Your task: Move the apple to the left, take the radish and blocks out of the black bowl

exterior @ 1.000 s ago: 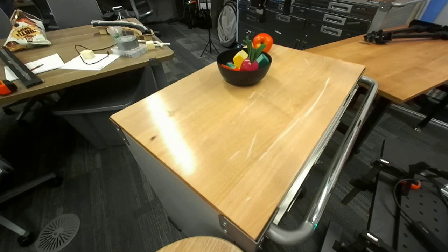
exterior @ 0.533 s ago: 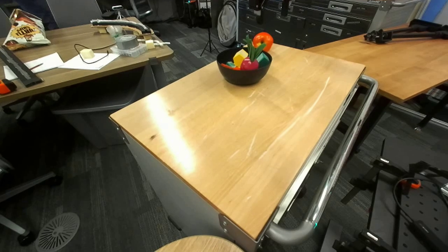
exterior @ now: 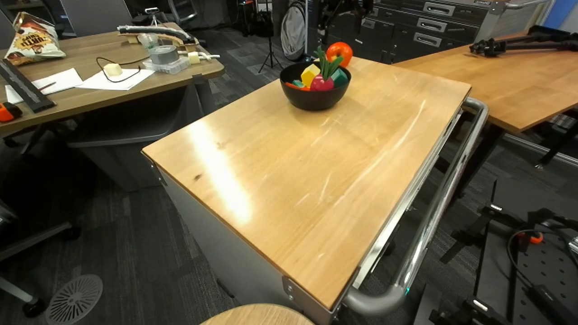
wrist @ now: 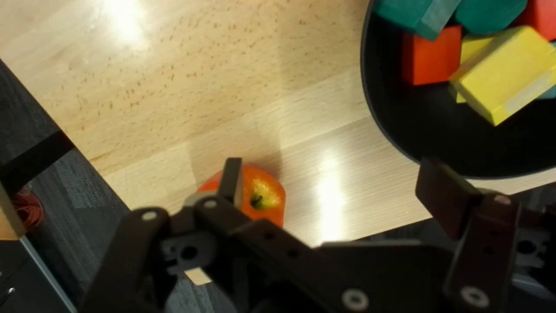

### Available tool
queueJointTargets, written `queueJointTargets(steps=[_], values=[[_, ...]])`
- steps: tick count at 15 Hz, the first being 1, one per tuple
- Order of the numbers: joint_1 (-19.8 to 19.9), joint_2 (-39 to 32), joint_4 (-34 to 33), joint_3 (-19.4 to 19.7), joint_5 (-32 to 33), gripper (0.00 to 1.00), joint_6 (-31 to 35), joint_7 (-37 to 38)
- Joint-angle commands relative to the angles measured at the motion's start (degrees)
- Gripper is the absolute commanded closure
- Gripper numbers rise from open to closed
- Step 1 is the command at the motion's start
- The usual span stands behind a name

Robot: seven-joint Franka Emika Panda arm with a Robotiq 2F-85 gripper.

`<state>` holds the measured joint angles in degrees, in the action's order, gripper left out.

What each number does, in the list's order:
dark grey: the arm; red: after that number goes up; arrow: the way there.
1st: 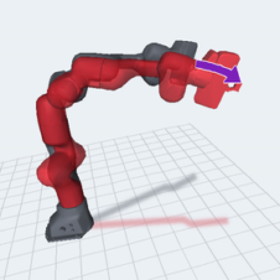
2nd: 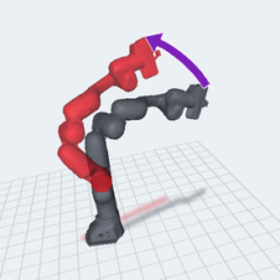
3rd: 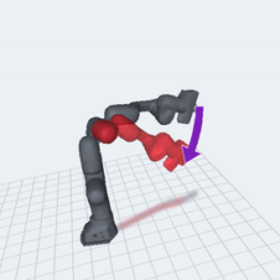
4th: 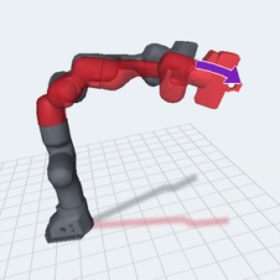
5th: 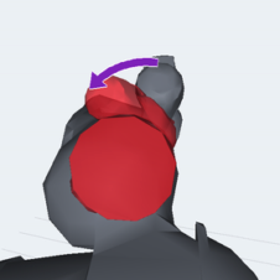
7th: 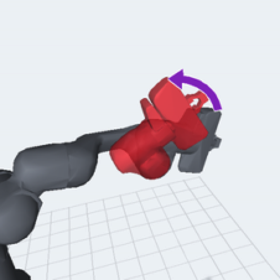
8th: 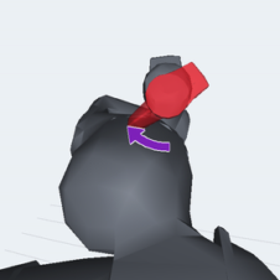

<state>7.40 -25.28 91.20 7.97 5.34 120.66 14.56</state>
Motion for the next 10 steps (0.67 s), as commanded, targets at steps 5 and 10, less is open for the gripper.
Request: queueJointTargets(steps=[5, 10], values=[[-0.57, -8.06, -10.61, 4.88, 3.62, 0.00, 2.46, 6.56], [2.38, -15.42, -20.18, 4.65, -0.19, 0.00, -4.27, 7.05]])
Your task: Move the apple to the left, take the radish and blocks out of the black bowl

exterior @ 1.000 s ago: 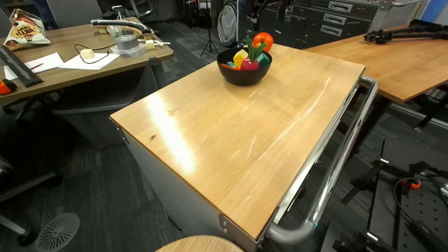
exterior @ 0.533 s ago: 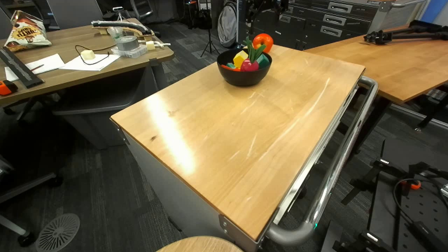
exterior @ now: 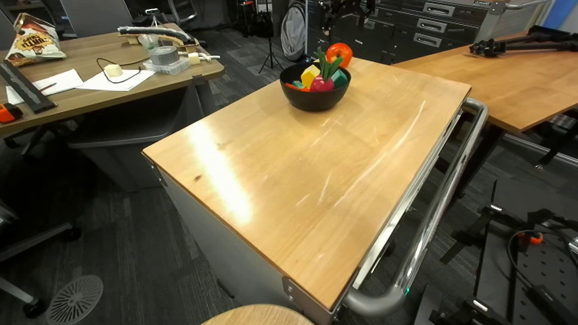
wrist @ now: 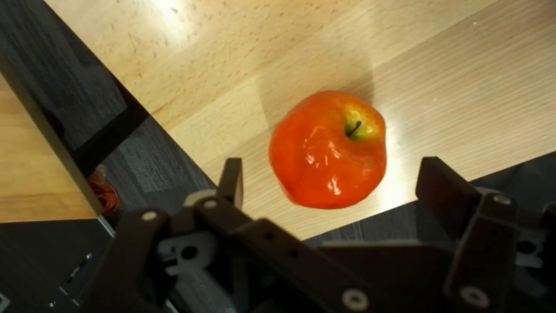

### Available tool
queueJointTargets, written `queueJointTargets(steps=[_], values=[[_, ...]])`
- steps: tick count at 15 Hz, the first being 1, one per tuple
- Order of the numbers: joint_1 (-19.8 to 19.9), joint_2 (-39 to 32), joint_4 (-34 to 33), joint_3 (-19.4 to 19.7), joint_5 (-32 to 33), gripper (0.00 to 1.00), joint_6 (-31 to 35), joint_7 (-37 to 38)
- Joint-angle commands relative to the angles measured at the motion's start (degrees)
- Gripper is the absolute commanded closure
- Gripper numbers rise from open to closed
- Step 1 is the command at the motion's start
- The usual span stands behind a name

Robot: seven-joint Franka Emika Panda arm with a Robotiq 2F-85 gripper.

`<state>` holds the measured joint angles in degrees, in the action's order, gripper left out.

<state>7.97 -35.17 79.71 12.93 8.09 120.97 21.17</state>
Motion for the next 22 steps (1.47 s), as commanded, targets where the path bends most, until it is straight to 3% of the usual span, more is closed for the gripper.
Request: queueJointTargets(steps=[1, 10, 11, 12, 15, 18, 22], values=[[2.74, -6.84, -10.54, -0.82, -4.59, 0.00, -5.99, -0.06], [8.93, -16.28, -23.63, -2.94, -14.72, 0.00, -17.36, 0.23], [9.39, -16.95, -24.75, -3.23, -15.46, 0.08, -18.56, 0.33], [9.84, -17.51, -25.84, -3.58, -16.20, 0.26, -19.67, 0.26], [10.99, -18.83, -29.04, -4.40, -17.93, 0.47, -22.67, 0.33], [11.48, -19.45, -30.95, -4.84, -18.71, 0.47, -24.03, 0.48], [10.33, -15.28, -27.83, -5.06, -17.97, 0.47, -21.82, -1.17]])
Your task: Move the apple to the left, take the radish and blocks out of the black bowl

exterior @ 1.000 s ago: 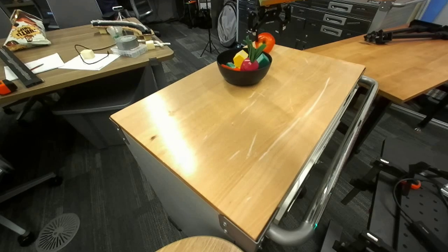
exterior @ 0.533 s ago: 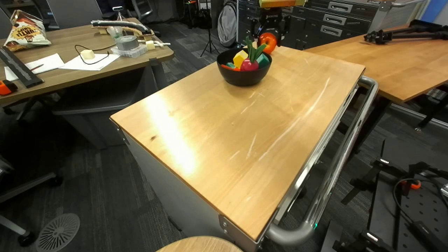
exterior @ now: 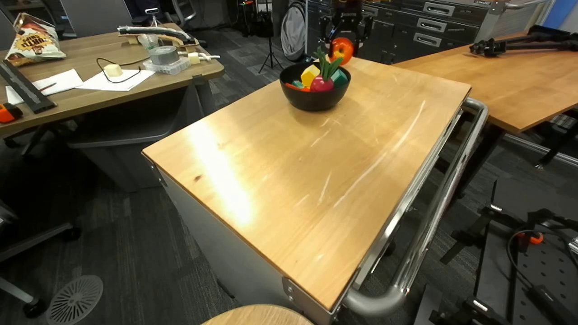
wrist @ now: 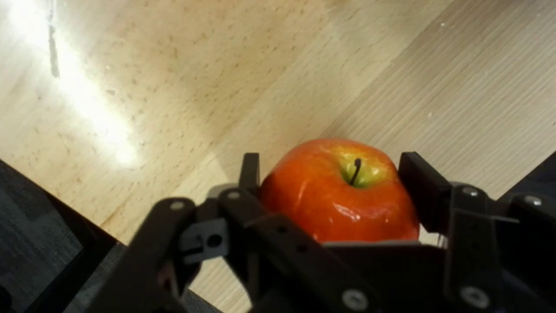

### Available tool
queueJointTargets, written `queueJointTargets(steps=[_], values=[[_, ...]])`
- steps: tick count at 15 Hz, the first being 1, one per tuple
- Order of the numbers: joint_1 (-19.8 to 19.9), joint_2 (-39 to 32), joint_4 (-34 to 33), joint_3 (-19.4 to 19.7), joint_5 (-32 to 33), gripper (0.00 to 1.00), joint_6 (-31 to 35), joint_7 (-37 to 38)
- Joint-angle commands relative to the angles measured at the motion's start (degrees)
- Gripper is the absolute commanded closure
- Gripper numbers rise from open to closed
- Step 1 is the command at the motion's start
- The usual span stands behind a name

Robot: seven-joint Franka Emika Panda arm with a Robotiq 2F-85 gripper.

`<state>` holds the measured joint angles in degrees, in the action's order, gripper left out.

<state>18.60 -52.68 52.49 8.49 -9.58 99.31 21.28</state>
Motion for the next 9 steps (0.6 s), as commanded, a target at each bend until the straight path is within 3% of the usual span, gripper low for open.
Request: queueJointTargets(steps=[1, 3, 9], values=[[-1.24, 4.07, 0.76, -0.45, 0.67, 0.47, 1.01, -2.21], [-4.05, 8.11, 3.91, 0.17, 3.56, 0.47, 4.03, -5.06], [-14.05, 20.17, 15.00, -0.38, 13.84, 0.47, 4.41, -10.58]])
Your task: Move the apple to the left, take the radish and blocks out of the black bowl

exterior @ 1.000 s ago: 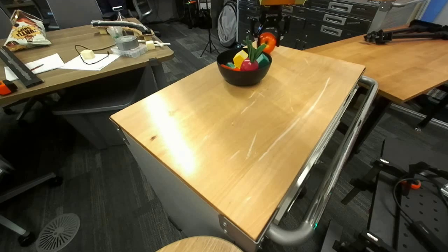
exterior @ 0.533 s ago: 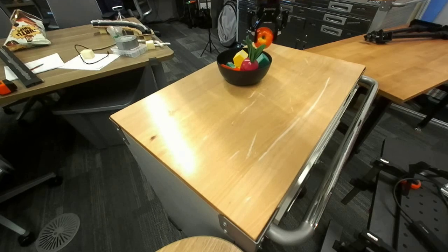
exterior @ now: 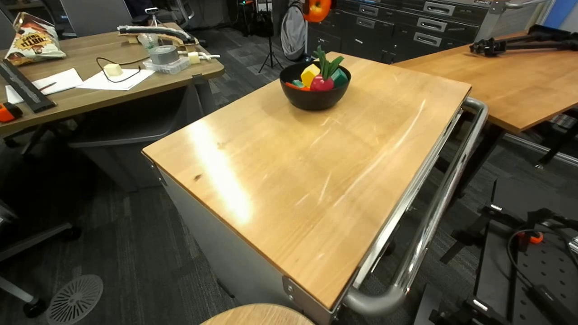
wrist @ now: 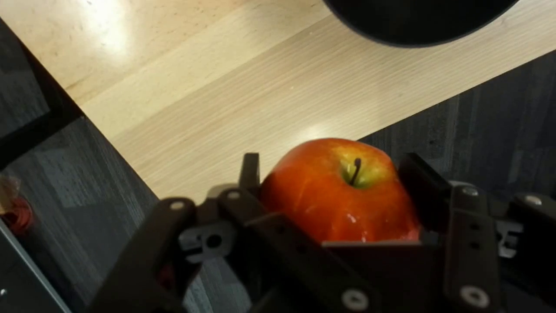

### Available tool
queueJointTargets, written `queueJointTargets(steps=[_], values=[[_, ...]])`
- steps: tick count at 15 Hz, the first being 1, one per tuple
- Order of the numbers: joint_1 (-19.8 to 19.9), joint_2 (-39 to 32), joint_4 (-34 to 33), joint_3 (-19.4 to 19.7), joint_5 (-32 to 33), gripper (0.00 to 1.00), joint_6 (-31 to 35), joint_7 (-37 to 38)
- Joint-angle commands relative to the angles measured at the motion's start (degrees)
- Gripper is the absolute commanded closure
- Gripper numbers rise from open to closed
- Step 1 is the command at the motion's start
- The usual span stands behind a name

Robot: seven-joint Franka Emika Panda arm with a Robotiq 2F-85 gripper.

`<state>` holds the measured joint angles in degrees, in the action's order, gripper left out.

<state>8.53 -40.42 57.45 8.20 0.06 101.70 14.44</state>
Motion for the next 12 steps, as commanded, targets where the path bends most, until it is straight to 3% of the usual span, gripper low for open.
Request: queueJointTargets(steps=[1, 6, 12], values=[[-5.18, 9.90, 12.80, -0.32, 5.56, 0.47, 2.27, -5.23], [-7.35, 17.80, 25.87, -1.47, 12.69, 0.47, 4.91, -15.30], [-5.80, 26.02, 43.35, -3.99, 13.99, 0.47, 19.35, -28.21]])
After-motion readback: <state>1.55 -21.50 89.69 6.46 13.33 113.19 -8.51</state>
